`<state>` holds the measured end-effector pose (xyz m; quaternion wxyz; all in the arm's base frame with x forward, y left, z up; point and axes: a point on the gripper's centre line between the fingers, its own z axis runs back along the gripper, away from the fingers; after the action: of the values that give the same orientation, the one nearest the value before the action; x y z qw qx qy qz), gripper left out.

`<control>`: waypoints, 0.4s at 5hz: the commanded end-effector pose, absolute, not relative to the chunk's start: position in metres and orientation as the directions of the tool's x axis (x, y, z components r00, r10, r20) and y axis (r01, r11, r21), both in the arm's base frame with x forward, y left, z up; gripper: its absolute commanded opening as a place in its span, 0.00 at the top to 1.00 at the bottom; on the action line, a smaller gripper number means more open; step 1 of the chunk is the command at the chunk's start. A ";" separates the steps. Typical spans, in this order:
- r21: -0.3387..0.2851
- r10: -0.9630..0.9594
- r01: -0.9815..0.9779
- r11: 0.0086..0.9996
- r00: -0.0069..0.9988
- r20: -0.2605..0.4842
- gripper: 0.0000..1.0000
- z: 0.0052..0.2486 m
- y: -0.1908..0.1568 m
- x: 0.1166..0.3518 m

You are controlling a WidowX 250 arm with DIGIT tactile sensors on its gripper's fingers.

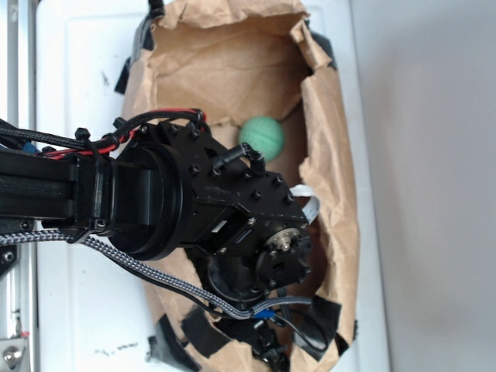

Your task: Grab the red paper.

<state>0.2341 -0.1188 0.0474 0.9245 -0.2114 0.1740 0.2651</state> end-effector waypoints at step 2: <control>-0.403 0.495 -0.579 0.709 0.815 -0.301 1.00 0.097 -0.076 0.251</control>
<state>0.2498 -0.0851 0.0863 0.9180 -0.2370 0.1159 0.2962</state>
